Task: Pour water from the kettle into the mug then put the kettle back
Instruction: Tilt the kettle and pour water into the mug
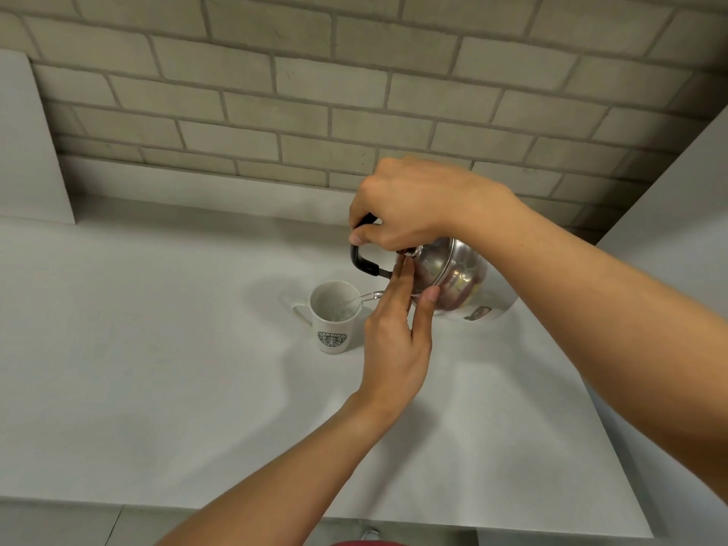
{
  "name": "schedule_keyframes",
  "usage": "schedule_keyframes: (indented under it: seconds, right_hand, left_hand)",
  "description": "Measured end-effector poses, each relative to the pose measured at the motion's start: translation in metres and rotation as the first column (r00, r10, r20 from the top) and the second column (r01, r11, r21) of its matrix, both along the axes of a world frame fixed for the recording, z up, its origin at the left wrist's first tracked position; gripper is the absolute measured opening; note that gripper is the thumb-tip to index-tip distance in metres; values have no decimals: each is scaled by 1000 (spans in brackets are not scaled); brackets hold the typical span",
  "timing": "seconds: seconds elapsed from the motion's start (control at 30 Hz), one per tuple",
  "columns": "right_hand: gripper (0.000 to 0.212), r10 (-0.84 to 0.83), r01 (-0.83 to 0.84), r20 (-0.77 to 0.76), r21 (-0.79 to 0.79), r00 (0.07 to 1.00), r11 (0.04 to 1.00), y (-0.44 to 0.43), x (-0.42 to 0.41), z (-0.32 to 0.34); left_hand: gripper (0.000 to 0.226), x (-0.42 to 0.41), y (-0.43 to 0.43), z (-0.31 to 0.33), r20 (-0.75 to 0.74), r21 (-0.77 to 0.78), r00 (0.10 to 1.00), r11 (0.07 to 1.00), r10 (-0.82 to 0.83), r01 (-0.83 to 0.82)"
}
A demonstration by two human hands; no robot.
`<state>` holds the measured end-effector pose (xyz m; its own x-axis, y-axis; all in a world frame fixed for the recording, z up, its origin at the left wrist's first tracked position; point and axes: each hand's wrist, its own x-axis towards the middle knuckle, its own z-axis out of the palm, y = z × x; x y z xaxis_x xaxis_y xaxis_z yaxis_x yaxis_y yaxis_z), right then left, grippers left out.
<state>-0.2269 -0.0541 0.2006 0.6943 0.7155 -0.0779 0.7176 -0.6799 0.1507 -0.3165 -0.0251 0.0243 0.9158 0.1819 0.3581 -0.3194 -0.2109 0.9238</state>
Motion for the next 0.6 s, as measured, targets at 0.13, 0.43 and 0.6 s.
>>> schedule_keyframes:
  seconds: [0.13,0.43,0.6]
  right_hand:
    - [27,1,-1,-8,-8,1000,1000,1,-1,-1]
    - [27,-9,8,16,30,1000,1000,-6,2,-6]
    - [29,-43,43,-5,215,999,976,-39,1,-14]
  left_hand:
    - [53,-1,1,-1,-4,-2,1000,1000,-12,12]
    - [54,-1,5,-4,-1,55,1000,998,-30,30]
    - [53,1,19,-4,34,210,993,972,-114,105]
